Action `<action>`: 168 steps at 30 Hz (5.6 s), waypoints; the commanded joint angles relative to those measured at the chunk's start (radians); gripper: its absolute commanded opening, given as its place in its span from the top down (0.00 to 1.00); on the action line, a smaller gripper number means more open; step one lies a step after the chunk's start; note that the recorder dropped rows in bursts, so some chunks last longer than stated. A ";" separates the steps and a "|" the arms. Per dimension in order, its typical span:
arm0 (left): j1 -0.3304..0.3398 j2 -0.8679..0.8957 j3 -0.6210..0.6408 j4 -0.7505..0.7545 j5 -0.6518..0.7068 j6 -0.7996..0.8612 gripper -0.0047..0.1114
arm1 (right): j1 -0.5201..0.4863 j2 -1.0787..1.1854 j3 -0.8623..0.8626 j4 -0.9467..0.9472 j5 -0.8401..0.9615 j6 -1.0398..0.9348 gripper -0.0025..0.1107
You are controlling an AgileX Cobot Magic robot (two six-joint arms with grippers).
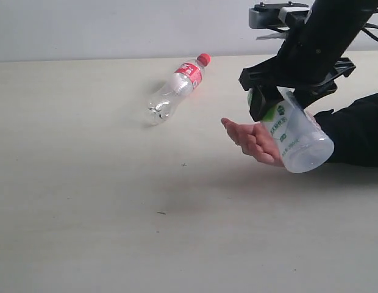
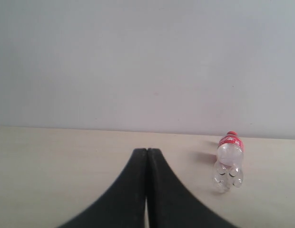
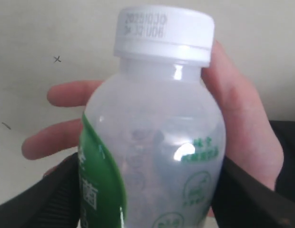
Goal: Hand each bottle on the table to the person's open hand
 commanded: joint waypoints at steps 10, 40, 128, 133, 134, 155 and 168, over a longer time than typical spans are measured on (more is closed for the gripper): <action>0.002 -0.006 0.003 0.003 -0.003 0.001 0.96 | 0.000 0.031 0.067 -0.003 -0.167 0.002 0.98; 0.002 -0.006 0.003 0.003 -0.003 0.001 0.96 | 0.000 0.099 0.067 -0.001 -0.178 0.002 0.32; -0.001 -0.006 0.003 0.003 0.012 0.001 0.96 | 0.088 -1.735 0.898 0.019 -0.370 -0.214 0.98; -0.001 -0.006 0.003 0.003 0.012 0.001 0.96 | 0.088 -1.735 0.991 -0.004 -0.492 -0.217 0.98; -0.001 -0.006 0.003 0.003 0.012 0.001 0.96 | 0.088 -1.735 1.013 -0.004 -0.506 -0.217 0.98; -0.001 -0.006 0.003 0.003 0.012 0.001 0.96 | 0.088 -1.735 1.143 -0.132 -0.564 -0.164 0.98; -0.001 -0.006 0.003 0.003 0.012 0.001 0.96 | 0.088 -1.735 1.151 -0.166 -0.579 -0.172 0.98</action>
